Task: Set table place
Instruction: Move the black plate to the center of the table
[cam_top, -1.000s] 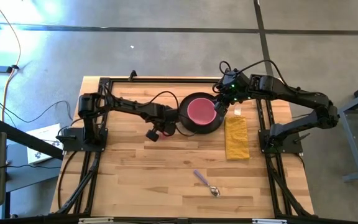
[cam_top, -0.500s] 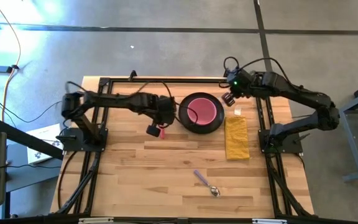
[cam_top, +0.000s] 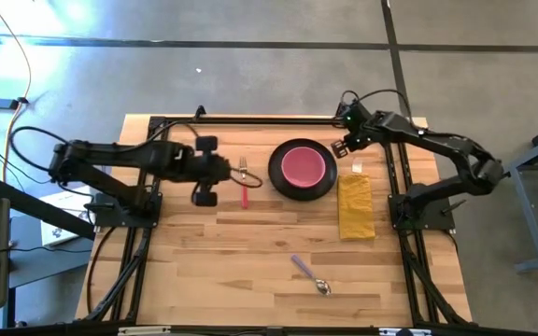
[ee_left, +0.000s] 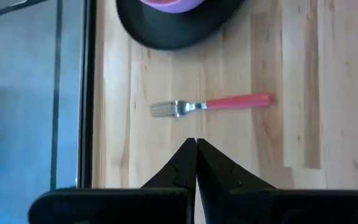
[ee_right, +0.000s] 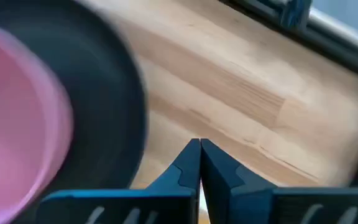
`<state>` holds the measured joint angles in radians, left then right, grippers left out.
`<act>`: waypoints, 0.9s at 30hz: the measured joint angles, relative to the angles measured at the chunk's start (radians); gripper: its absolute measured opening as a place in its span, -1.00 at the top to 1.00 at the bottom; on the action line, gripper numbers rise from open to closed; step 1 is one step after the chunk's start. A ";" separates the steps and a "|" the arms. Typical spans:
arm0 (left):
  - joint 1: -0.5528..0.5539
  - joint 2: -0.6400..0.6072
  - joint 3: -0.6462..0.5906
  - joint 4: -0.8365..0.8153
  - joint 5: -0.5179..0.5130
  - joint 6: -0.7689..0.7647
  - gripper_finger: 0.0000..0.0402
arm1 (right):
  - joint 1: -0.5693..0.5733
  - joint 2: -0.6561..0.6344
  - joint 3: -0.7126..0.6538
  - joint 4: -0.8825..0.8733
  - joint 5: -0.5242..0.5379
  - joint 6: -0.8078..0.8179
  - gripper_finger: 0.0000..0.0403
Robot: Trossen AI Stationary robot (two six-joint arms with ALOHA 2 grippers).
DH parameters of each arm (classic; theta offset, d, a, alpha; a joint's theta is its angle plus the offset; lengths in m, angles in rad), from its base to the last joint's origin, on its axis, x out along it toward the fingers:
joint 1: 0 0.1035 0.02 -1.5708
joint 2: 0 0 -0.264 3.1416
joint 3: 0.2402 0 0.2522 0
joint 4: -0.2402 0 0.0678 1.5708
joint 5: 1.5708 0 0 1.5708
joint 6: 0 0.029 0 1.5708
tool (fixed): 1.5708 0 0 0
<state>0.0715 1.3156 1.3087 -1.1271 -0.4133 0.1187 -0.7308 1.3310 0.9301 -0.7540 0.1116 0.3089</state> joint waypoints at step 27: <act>-0.079 -0.037 -0.001 -0.058 -0.078 -0.125 1.00 | 0.101 0.184 -0.247 0.518 -0.022 0.237 1.00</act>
<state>-0.0071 1.2785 1.3075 -1.1854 -0.4911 -0.0062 -0.6302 1.5150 0.6830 -0.2363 0.0893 0.5458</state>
